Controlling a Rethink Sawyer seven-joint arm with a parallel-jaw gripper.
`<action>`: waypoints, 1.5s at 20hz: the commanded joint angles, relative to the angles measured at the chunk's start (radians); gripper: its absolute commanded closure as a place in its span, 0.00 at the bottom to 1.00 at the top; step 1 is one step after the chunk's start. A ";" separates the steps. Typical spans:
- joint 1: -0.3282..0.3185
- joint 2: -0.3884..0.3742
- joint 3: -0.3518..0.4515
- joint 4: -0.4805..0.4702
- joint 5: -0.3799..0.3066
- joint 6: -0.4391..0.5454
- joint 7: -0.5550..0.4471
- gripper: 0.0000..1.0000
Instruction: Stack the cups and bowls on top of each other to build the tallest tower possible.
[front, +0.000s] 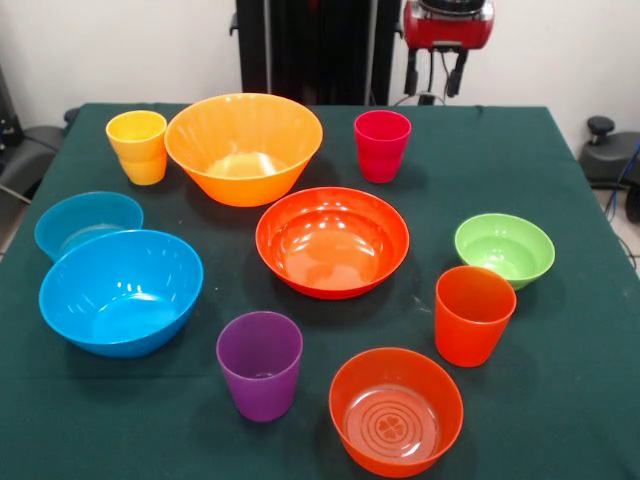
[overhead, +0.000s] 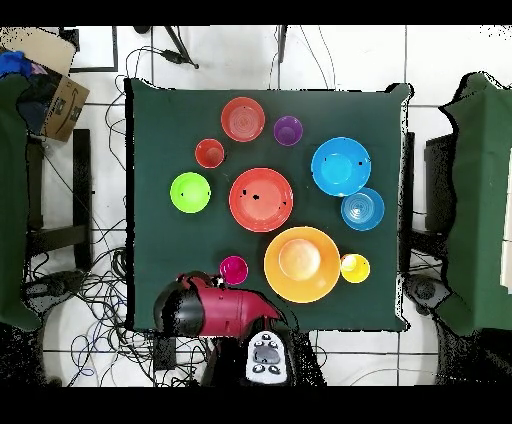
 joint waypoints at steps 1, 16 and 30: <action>-0.026 0.096 0.045 0.035 -0.059 -0.095 0.139 0.00; -0.044 0.125 0.050 0.014 -0.079 -0.121 0.137 0.00; -0.086 0.092 0.102 -0.097 -0.095 -0.050 0.075 0.00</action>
